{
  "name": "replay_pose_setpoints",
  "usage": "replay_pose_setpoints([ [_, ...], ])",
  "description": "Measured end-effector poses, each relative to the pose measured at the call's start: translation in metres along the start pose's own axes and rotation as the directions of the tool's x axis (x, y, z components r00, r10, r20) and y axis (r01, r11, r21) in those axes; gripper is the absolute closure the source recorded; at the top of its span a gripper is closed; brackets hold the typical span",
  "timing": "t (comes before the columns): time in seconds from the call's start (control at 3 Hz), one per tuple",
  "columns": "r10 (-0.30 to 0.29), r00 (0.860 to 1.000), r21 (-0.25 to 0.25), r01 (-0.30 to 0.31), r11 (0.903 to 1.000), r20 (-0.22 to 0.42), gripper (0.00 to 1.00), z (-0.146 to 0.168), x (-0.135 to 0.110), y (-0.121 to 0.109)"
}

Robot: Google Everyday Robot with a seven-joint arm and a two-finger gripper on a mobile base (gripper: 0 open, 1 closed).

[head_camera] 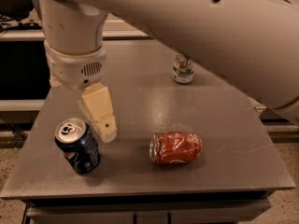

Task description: Pick pepsi can

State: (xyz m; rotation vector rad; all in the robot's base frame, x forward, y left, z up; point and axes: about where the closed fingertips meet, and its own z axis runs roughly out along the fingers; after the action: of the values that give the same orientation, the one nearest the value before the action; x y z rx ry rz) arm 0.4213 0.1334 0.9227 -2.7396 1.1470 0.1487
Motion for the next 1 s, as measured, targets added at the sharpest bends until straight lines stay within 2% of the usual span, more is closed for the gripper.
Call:
replay_pose_setpoints([
  [0.33, -0.102, 0.994, -0.017, 0.101, 0.9947, -0.049, 0.0, 0.011, -0.023, 0.014],
  [0.67, -0.189, 0.98, -0.029, 0.187, 0.9819, -0.064, 0.0, 0.026, -0.041, 0.036],
  [1.0, -0.192, 0.979, -0.02, 0.192, 0.9813, -0.07, 0.18, 0.024, -0.043, 0.036],
])
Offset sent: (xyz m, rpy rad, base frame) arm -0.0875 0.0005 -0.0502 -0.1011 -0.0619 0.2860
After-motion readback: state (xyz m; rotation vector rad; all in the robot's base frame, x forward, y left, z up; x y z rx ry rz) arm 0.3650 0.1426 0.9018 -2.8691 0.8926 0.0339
